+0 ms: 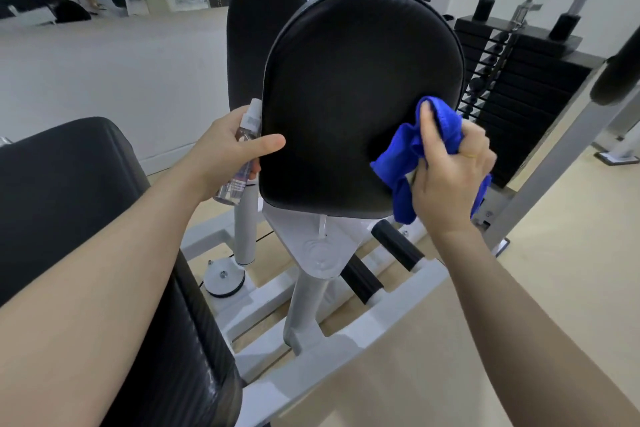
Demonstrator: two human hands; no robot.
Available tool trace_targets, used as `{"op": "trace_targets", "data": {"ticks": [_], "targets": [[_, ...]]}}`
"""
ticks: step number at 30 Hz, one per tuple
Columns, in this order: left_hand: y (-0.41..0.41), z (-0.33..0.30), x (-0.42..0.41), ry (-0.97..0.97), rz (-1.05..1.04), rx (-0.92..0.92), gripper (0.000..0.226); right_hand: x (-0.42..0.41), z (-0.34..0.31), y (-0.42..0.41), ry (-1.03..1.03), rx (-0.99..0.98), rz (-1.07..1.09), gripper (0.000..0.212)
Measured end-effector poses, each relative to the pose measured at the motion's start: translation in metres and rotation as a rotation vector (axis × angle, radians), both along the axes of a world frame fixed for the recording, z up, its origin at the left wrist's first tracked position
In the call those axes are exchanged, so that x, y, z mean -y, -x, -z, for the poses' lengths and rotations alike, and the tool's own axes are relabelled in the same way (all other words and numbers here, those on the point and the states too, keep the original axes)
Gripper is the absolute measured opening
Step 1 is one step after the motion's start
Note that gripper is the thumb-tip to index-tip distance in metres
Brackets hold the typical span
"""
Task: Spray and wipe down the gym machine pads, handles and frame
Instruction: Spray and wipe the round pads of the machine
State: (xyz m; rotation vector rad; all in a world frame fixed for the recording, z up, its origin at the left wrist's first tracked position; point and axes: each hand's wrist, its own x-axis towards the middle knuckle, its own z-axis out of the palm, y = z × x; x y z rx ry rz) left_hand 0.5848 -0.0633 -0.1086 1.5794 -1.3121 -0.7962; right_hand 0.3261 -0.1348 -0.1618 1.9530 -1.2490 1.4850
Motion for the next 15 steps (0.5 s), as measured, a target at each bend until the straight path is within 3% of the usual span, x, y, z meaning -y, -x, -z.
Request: {"op": "trace_targets", "data": {"ticks": [2, 7, 10, 15], "targets": [[-0.001, 0.001, 0.001, -0.006, -0.004, 0.01, 0.044, 0.005, 0.013, -0.001, 0.016, 0.117, -0.006, 0.047], [-0.002, -0.001, -0.002, -0.009, -0.004, 0.004, 0.039, -0.027, 0.074, -0.013, -0.306, 0.153, -0.149, 0.049], [0.0, -0.002, -0.002, -0.011, -0.01, 0.004, 0.031, -0.018, 0.042, -0.016, -0.227, 0.187, -0.077, 0.052], [0.0, -0.002, -0.001, -0.022, -0.009, 0.01, 0.039, -0.009, 0.005, -0.03, -0.226, 0.515, -0.099, 0.054]]}}
